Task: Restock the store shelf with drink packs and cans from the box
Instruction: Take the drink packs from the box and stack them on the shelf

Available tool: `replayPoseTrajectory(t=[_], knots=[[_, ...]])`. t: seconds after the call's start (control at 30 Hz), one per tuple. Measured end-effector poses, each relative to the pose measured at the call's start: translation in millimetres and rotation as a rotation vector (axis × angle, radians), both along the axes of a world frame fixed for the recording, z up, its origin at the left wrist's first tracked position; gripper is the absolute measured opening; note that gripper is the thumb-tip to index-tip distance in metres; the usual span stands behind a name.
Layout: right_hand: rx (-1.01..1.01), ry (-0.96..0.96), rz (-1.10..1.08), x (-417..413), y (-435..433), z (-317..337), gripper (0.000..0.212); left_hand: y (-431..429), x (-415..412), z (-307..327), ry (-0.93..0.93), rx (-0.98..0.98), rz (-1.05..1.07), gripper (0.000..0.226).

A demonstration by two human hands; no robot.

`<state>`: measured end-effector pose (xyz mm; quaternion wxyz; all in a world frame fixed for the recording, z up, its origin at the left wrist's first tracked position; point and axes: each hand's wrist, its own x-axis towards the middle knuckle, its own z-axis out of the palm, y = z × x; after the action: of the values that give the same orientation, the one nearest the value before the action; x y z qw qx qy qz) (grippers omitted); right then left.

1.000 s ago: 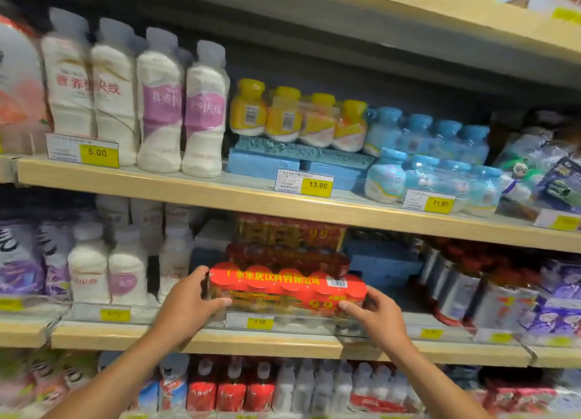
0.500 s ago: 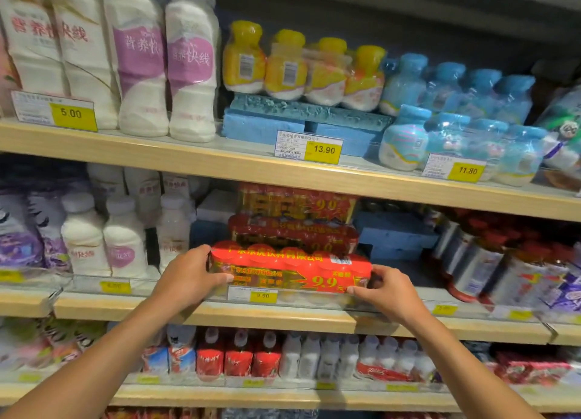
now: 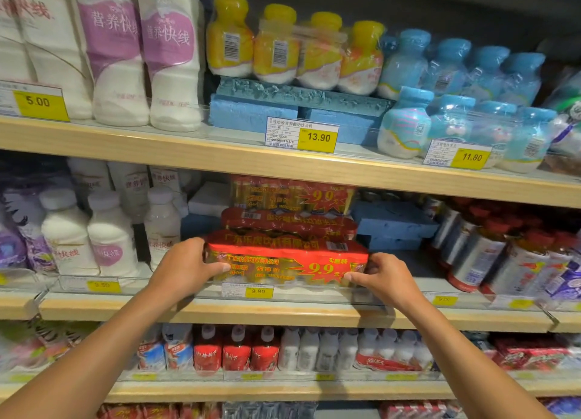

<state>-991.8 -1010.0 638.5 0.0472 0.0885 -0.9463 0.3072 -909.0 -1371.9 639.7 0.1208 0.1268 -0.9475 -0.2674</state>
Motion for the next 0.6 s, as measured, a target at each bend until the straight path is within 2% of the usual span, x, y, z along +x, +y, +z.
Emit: replayPoseTrajectory(t=[0.37, 0.6], knots=[[-0.006, -0.021, -0.007, -12, -1, -3, 0.035, -1, -11, 0, -0.057, 0.001, 0.03, 0.038], [-0.014, -0.021, 0.008, -16, -2, 0, 0.029, 2, -14, 4, -0.068, -0.043, 0.056, 0.042]])
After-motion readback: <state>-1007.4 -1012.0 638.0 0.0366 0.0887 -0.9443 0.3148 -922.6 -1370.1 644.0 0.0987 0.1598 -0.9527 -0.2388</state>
